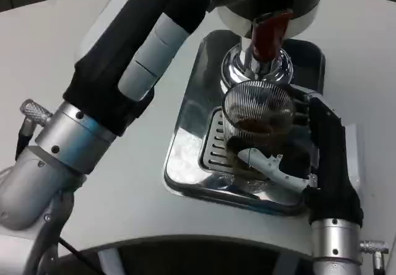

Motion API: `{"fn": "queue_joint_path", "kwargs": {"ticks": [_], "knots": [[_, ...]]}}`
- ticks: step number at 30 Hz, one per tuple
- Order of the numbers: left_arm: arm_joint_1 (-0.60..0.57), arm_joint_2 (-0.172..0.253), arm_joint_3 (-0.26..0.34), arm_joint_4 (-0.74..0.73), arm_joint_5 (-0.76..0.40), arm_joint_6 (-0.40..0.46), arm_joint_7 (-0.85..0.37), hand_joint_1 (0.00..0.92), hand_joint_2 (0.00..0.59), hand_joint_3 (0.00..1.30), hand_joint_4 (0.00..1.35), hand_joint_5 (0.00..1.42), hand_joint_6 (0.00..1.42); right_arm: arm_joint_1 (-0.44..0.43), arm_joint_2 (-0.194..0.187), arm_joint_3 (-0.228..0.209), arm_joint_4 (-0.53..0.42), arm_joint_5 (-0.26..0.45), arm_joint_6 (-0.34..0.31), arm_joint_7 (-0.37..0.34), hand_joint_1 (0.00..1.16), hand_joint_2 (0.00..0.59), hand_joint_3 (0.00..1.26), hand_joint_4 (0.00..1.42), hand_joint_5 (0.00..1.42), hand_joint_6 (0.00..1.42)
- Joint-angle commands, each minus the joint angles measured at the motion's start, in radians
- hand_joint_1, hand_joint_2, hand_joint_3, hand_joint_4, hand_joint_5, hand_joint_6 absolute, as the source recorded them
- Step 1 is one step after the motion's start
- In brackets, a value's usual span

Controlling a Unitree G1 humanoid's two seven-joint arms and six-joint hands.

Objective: Grasp the cup under the faucet to collect the drink, then remove the cup.

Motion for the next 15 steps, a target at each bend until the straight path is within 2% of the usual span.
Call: {"fn": "queue_joint_path", "kwargs": {"ticks": [1, 9, 15], "knots": [[0.033, 0.018, 0.016, -0.035, 0.009, -0.009, 0.011, 0.0, 0.078, 0.36, 0.18, 0.23, 0.16, 0.041, 0.009, 0.011, -0.075, 0.007, -0.015, 0.015, 0.97, 0.177, 0.63, 0.73, 0.8, 0.67], [0.066, 0.035, 0.031, -0.062, 0.011, -0.019, 0.018, 0.0, 0.075, 0.36, 0.18, 0.23, 0.16, 0.107, 0.013, 0.018, -0.176, 0.018, -0.011, 0.053, 0.97, 0.177, 0.63, 0.74, 0.8, 0.69], [0.09, 0.039, 0.048, -0.07, 0.017, -0.037, 0.021, 0.0, 0.073, 0.36, 0.19, 0.23, 0.16, 0.177, 0.015, 0.02, -0.29, 0.044, 0.001, 0.099, 0.97, 0.177, 0.64, 0.74, 0.81, 0.69]]}}
